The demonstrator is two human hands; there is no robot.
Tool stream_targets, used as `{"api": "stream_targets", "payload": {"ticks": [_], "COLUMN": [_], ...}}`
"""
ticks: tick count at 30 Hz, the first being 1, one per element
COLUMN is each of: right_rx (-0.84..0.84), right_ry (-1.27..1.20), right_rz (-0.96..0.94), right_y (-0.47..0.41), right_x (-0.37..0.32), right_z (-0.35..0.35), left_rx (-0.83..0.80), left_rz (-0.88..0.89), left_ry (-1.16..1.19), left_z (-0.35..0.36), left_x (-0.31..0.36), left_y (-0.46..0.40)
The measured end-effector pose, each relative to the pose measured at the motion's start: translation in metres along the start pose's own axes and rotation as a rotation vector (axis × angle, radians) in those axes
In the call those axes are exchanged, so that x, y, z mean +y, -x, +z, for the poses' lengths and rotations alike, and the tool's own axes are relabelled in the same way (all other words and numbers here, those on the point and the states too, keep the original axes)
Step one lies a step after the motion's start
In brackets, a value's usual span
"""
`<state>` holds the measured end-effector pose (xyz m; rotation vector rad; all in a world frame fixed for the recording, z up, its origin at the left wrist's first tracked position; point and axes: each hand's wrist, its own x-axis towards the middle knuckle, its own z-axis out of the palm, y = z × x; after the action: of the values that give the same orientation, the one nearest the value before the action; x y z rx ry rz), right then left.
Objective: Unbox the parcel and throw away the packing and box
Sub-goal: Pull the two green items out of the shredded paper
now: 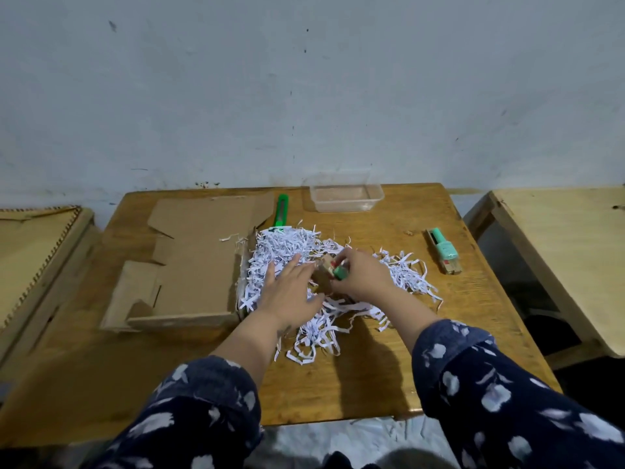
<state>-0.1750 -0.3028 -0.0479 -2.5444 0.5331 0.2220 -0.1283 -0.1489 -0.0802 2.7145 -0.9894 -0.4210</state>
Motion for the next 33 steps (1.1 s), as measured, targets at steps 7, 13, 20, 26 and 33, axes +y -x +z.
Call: {"api": "stream_targets", "payload": {"ticks": [7,13,20,26,33], "right_rx": [0.242,0.304,0.252,0.031,-0.209], "right_ry": [-0.437,-0.566,-0.65,-0.857,-0.769], "right_rz": [0.045,0.025,-0.012,0.092,0.187], "right_y": [0.003,0.003,-0.002,-0.007,-0.01], "right_x": [-0.017,-0.023,-0.02,-0.015,-0.01], "right_z": [-0.044,-0.053,-0.058,-0.075,-0.084], "left_rx": [0.464,0.358,0.278,0.138,0.073], "left_rz": [-0.001,-0.159,-0.145,-0.132,-0.144], "left_ry": [0.21,0.318,0.542,0.78,0.803], "left_z": [-0.024,-0.039,-0.036,-0.032,-0.025], "left_x": [0.031,0.052,0.047,0.042,0.029], "left_y": [-0.016,-0.023,-0.021,-0.019,-0.018]}}
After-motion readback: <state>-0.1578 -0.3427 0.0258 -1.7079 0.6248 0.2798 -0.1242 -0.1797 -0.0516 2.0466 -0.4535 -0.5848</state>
